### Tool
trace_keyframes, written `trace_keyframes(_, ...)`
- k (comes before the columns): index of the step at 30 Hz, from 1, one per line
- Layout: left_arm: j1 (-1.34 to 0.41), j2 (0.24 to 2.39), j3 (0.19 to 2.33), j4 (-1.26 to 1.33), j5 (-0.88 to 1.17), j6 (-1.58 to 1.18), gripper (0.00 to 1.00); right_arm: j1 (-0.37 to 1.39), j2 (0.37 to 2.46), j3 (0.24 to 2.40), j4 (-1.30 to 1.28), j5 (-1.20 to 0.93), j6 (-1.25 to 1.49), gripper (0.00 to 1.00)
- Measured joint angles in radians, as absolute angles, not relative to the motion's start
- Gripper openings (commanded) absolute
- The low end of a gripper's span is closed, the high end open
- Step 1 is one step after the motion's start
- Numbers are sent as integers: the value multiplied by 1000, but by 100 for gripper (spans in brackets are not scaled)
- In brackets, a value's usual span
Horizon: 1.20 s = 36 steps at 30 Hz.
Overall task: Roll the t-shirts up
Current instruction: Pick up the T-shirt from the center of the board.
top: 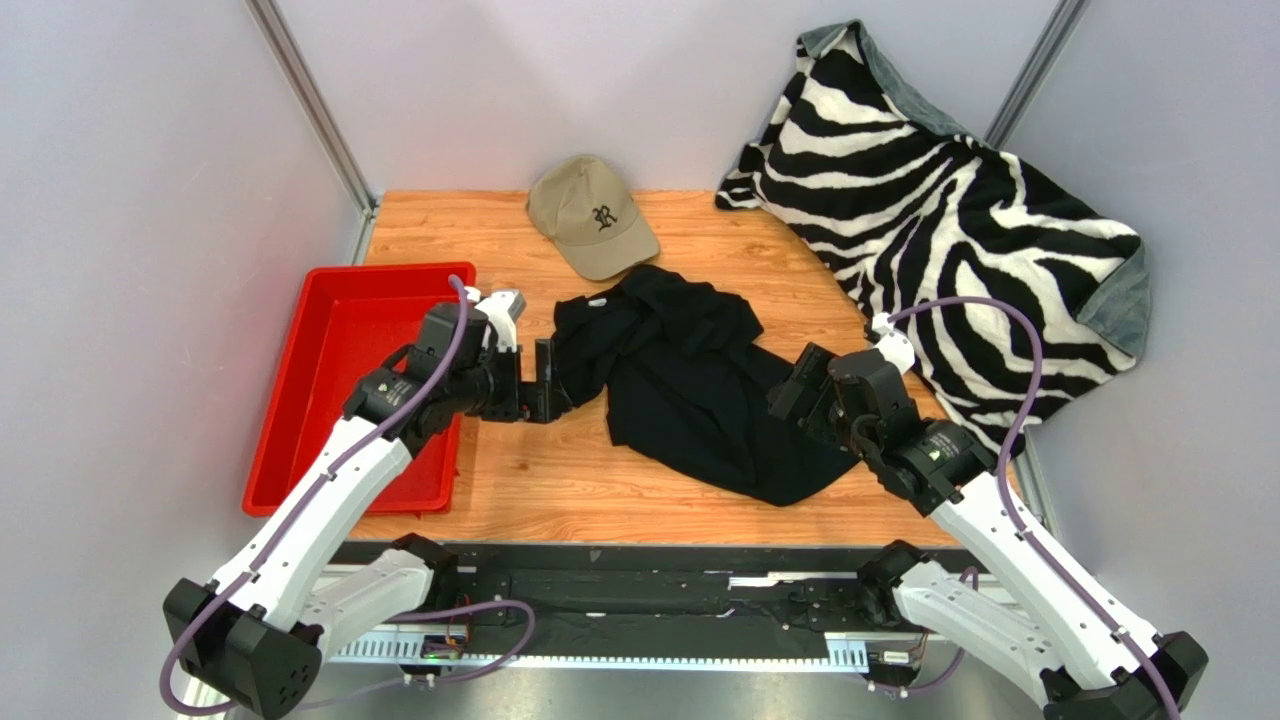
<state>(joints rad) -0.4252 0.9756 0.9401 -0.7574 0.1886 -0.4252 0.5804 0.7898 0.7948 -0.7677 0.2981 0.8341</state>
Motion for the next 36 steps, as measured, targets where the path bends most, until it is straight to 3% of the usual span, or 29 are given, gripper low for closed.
trace_keyframes(14,-425,1074,945,-731,152,-459,97,592,853,688,-766,252,958,96)
trace_keyframes(28,-402,1494,1079,-574,73,-553,91,597,932,508,-706,303,1080,88)
trace_keyframes(31,-398,1617,1149,-563,49,-561,89,569,986,482,-658,303,1081,80)
trace_keyframes(33,-398,1691,1198,-565,16,-562,88,536,1026,472,-620,300,1073,59)
trace_keyframes(34,-398,1721,1220,-565,-4,-561,88,515,1044,472,-607,298,1065,46)
trace_keyframes(35,-397,1740,1231,-565,-18,-561,87,495,1054,473,-588,294,1050,24)
trace_keyframes(36,-397,1756,1241,-567,-36,-560,85,454,1073,475,-561,276,1039,14)
